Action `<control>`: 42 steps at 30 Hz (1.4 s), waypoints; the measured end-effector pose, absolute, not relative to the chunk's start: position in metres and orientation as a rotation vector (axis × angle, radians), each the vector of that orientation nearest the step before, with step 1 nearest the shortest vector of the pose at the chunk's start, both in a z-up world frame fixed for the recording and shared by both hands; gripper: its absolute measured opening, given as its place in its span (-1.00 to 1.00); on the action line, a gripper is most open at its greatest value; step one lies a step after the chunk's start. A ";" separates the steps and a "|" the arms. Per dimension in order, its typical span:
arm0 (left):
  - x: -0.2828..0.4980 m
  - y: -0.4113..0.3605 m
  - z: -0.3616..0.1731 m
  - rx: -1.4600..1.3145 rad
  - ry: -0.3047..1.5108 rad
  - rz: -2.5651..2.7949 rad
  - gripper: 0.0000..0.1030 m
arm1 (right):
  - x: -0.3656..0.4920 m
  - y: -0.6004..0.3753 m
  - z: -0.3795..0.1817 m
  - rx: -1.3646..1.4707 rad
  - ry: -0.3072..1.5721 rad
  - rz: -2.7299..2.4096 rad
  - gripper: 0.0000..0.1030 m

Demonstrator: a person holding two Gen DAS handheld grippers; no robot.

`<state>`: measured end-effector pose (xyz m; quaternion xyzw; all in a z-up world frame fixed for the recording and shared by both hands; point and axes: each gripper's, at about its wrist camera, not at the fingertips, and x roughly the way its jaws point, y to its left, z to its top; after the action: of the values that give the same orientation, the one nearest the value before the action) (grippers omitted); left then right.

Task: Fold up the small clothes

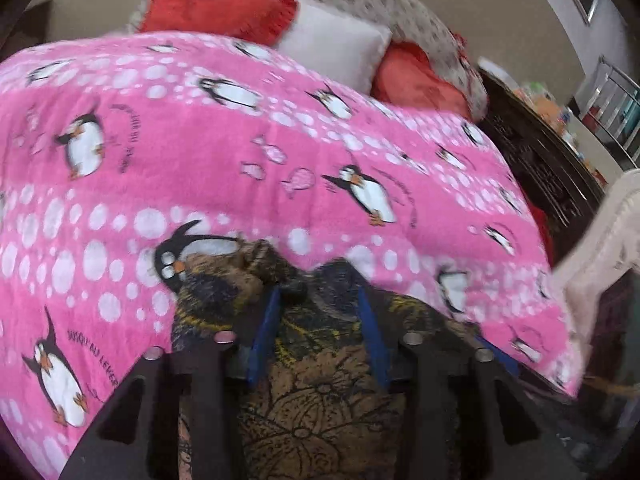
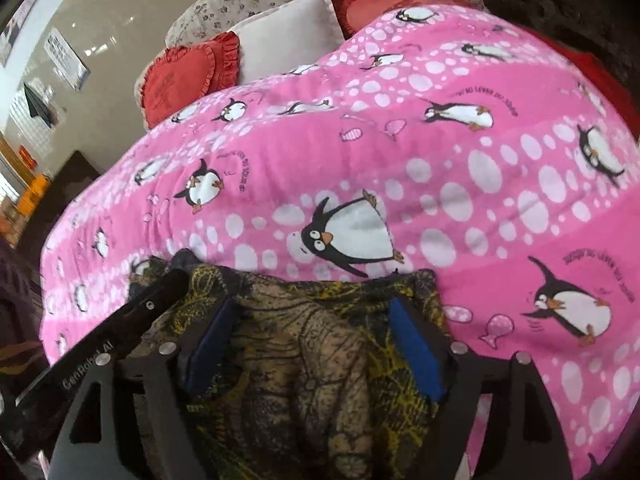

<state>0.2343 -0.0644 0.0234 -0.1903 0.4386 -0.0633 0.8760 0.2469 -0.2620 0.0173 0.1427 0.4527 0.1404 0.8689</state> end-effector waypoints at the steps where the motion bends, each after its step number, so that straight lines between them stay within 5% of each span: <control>1: 0.233 -0.060 0.032 -0.395 0.944 -0.147 -0.56 | 0.247 -0.264 0.018 0.305 0.949 0.301 0.66; 3: 0.212 -0.042 0.054 -0.424 0.930 -0.147 -0.54 | 0.247 -0.264 0.019 0.313 0.951 0.318 0.71; 6: 0.172 -0.014 0.067 -0.431 0.901 -0.097 -0.12 | 0.248 -0.273 0.019 0.395 0.953 0.372 0.79; 14: 0.126 -0.009 0.005 -0.620 1.019 -0.277 -0.11 | 0.193 -0.347 0.076 0.526 0.860 0.521 0.72; 23: 0.126 -0.012 -0.003 -0.670 0.941 -0.417 0.05 | 0.159 -0.363 0.007 0.568 1.036 0.649 0.77; 31: 0.129 -0.008 -0.008 -0.675 0.902 -0.476 -0.29 | 0.194 -0.320 -0.003 0.478 0.991 0.884 0.71; 36: 0.132 -0.009 -0.011 -0.655 0.875 -0.460 -0.37 | 0.212 -0.325 -0.014 0.525 0.959 0.908 0.03; 40: 0.137 -0.011 -0.012 -0.656 0.844 -0.427 -0.38 | 0.213 -0.324 -0.016 0.533 0.956 0.912 -0.07; 42: 0.139 -0.012 -0.013 -0.652 0.853 -0.399 -0.60 | 0.213 -0.320 -0.016 0.498 0.967 0.903 -0.08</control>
<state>0.1387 -0.0122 -0.0126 -0.3084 0.4036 -0.1888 0.8404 0.2132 -0.3201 -0.0156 0.2288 0.4443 0.4149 0.7603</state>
